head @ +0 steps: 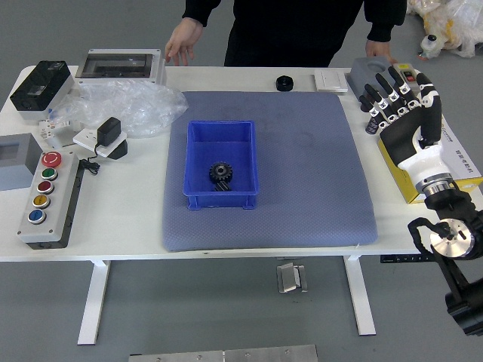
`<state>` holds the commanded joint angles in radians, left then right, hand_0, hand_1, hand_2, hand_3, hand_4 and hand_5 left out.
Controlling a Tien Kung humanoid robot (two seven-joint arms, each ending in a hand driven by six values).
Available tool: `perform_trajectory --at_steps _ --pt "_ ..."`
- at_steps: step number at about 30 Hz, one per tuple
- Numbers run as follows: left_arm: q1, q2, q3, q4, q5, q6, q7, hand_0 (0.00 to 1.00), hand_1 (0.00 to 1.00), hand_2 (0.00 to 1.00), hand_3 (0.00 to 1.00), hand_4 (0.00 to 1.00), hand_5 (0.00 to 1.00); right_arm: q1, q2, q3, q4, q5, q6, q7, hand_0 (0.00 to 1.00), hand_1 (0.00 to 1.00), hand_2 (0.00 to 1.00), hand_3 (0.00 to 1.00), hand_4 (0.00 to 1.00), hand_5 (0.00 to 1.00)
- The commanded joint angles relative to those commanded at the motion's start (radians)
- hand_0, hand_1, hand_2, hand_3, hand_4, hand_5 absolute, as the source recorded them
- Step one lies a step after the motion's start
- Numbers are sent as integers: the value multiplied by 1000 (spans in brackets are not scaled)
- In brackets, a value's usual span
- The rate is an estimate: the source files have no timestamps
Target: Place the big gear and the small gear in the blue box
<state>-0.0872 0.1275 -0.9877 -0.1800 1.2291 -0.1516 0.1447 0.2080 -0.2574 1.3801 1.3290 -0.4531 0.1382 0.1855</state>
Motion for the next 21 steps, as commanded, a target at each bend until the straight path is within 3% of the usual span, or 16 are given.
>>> perform_trajectory --at_steps 21 --pt "-5 -4 2 0 -1 0 -3 850 816 797 822 674 308 -23 -28 29 12 -63 -26 -12 899 833 880 853 568 865"
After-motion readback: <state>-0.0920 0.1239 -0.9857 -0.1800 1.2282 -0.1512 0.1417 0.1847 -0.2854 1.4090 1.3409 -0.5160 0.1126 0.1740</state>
